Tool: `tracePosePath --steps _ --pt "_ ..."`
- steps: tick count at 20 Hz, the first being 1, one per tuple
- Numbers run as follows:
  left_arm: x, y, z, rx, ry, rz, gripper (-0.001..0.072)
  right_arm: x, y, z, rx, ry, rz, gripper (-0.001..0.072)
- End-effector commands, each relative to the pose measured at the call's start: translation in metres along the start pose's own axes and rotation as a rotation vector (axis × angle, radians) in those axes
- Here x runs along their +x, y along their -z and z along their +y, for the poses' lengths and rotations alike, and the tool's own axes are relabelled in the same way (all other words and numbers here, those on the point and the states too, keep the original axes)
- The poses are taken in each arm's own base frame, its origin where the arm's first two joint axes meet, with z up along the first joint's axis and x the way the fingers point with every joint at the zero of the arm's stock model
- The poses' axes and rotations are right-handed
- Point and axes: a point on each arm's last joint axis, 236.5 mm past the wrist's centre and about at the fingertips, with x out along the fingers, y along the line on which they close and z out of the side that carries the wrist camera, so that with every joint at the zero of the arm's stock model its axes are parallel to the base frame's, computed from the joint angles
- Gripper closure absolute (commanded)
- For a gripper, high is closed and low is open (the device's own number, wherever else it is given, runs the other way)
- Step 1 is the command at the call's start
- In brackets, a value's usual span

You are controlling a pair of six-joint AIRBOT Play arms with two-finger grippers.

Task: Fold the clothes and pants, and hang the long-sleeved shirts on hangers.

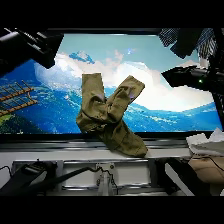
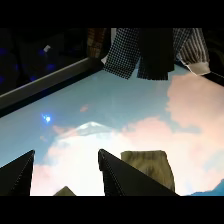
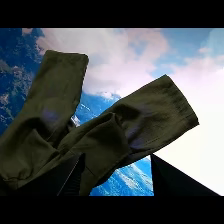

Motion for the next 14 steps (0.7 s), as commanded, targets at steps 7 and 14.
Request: tracePosePath --steps 7,14 --pt "-0.0005 -0.0009 -0.0003 0.001 0.000 -0.002 0.0295 -0.0001 0.0002 0.0005 0.000 -0.001 0.000 0.0242" --pt "-0.0004 -0.0039 0.0009 0.001 -0.005 -0.015 0.0295 -0.0001 0.0002 0.0005 0.000 -0.001 0.000 0.0242"
